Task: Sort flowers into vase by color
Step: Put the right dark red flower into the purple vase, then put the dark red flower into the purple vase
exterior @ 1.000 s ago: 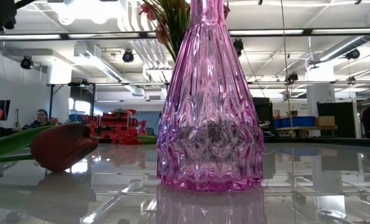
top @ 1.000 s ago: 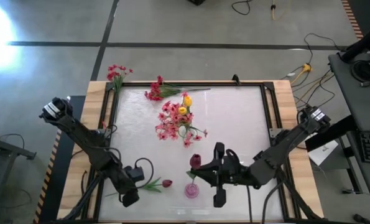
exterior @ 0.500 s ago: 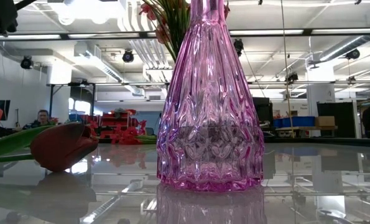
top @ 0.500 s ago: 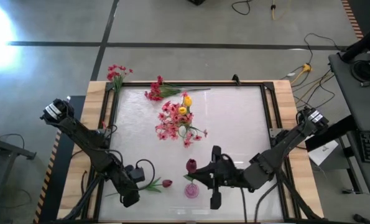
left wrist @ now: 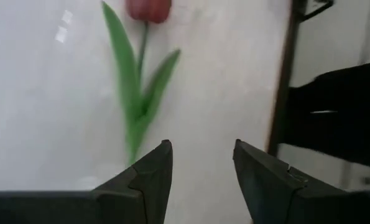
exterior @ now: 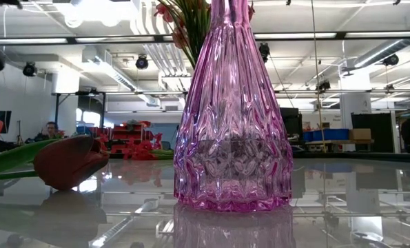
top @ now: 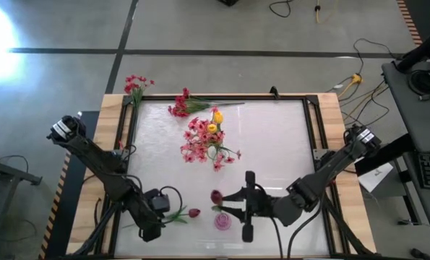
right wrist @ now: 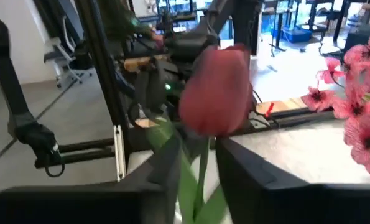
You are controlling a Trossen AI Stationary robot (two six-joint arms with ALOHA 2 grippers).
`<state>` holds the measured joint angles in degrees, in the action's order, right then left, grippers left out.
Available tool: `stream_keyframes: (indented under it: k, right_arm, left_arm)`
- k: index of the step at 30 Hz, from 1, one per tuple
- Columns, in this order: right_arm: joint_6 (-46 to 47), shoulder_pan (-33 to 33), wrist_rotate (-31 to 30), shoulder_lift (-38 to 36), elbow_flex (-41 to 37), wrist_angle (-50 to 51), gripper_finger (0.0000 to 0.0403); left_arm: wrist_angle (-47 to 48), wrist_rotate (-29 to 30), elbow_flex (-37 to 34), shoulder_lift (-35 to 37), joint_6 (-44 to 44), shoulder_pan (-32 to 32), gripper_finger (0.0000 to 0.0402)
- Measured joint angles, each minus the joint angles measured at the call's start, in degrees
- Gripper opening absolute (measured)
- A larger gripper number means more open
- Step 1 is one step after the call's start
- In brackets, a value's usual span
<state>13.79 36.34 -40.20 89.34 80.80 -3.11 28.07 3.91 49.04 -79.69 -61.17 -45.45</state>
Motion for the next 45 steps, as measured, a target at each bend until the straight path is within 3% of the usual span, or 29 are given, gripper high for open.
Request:
stream_keyframes:
  k: [6,12,16,21,27,36,40,45]
  right_arm:
    - [7.9,0.4,0.3,-0.1,6.8,21.2,0.0181]
    - [15.6,2.3,0.1,-0.1,14.1,39.9,0.0214]
    - [17.8,3.2,-0.3,-0.1,17.8,45.9,0.0219]
    - [17.7,3.3,-0.4,-0.1,20.5,47.0,0.0219]
    - [17.7,3.9,-0.4,-0.1,22.5,47.6,0.0219]
    - [17.7,5.5,-0.3,-0.1,26.7,51.9,0.0219]
    - [19.7,7.1,-0.3,-0.1,30.1,57.8,0.0219]
    - [28.8,8.8,-0.3,-0.2,32.6,69.8,0.0219]
  left_arm:
    - [6.3,2.3,4.6,-5.2,3.7,0.0,0.0167]
    - [4.4,2.2,4.6,-11.6,2.0,0.3,0.0212]
    - [4.5,3.1,4.6,-15.1,0.6,1.3,0.0240]
    - [3.4,5.3,4.6,-18.2,0.5,2.2,0.0239]
    - [2.8,7.0,4.6,-19.1,1.3,2.3,0.0189]
    - [-1.7,10.5,4.5,-18.6,1.1,2.5,0.0013]
    - [-1.2,11.5,4.5,-15.1,1.0,2.5,0.0013]
    - [1.1,16.4,4.5,-6.2,1.0,2.4,0.0002]
